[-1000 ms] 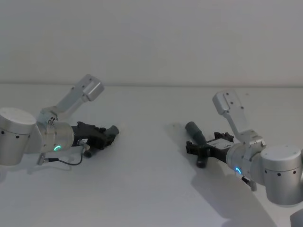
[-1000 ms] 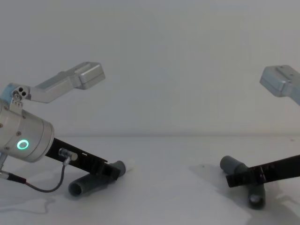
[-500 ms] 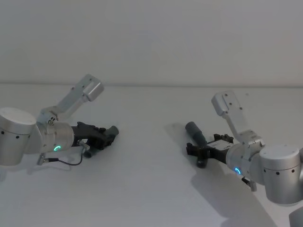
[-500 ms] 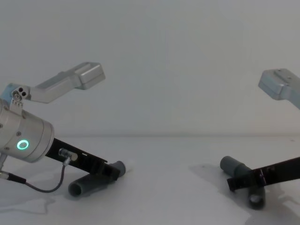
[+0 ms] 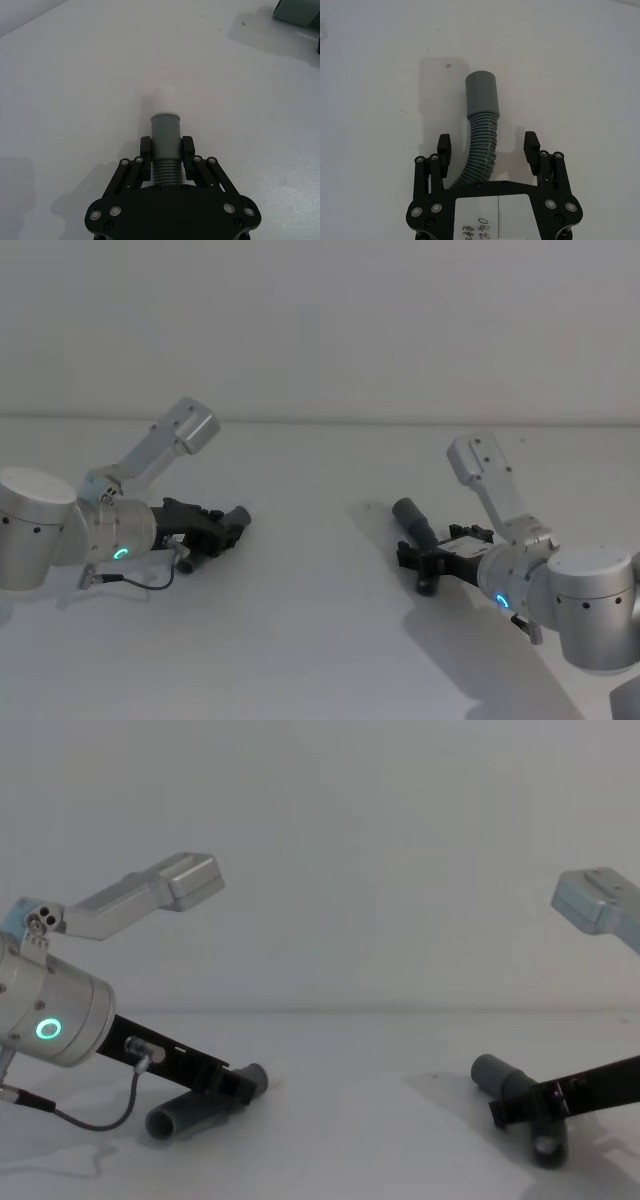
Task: Use both hands to pick up one end of the pipe from the table, align the ends, and insert them.
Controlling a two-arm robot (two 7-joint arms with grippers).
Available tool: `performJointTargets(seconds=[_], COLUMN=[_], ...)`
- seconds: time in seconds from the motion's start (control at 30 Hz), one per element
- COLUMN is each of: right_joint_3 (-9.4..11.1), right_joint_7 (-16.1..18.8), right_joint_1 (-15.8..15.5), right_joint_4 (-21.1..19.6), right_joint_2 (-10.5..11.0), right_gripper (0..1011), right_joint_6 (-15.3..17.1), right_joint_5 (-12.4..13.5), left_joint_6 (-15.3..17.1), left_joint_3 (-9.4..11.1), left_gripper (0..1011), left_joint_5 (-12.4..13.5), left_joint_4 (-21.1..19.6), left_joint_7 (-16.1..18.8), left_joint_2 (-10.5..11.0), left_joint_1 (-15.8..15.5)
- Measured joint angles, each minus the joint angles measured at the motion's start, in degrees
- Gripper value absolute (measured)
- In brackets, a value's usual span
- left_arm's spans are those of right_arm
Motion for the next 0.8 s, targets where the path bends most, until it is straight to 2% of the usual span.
performJointTargets(seconds=[0.8], right_joint_3=[0.01], right_joint_7=[-0.01], right_joint_1=[0.00], right_joint_4=[0.15], right_joint_2=[0.00], right_gripper=[717], right_joint_6=[0.24], right_joint_5=[-0.18], left_joint_6=[0.00], left_joint_3=[0.00], left_gripper=[353], left_joint_5=[0.00], left_joint_4=[0.00], left_joint_7=[0.00], left_joint_2=[0.00], left_joint_1=[0.00])
